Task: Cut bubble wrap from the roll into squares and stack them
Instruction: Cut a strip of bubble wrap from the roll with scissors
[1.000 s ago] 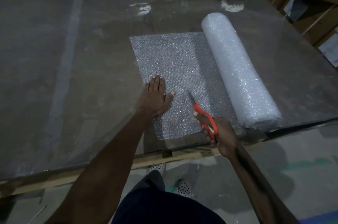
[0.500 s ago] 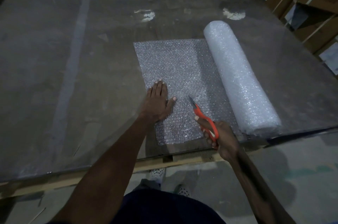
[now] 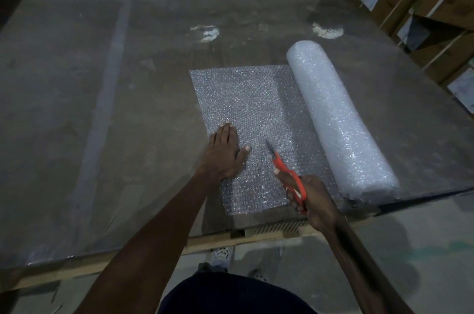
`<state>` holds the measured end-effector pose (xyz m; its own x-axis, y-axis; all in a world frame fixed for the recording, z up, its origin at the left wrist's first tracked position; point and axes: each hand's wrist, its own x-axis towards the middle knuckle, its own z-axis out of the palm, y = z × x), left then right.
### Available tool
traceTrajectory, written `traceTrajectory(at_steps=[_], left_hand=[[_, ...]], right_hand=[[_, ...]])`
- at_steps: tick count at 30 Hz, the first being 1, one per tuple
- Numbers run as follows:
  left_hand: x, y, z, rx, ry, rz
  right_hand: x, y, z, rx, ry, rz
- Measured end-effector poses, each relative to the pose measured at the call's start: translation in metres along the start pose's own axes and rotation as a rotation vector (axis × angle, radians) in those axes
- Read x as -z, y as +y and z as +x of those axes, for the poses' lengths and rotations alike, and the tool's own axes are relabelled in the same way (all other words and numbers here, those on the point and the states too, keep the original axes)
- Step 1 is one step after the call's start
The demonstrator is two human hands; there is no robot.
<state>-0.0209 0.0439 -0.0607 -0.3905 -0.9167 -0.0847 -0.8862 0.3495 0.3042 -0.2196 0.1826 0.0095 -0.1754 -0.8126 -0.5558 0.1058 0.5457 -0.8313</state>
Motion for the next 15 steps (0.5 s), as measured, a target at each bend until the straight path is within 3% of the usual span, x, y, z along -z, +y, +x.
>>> traceTrajectory(at_steps=[15], left_hand=[[0.016, -0.014, 0.036, -0.006, 0.007, -0.01]], right_hand=[[-0.007, -0.006, 0.006, 0.005, 0.01, 0.021]])
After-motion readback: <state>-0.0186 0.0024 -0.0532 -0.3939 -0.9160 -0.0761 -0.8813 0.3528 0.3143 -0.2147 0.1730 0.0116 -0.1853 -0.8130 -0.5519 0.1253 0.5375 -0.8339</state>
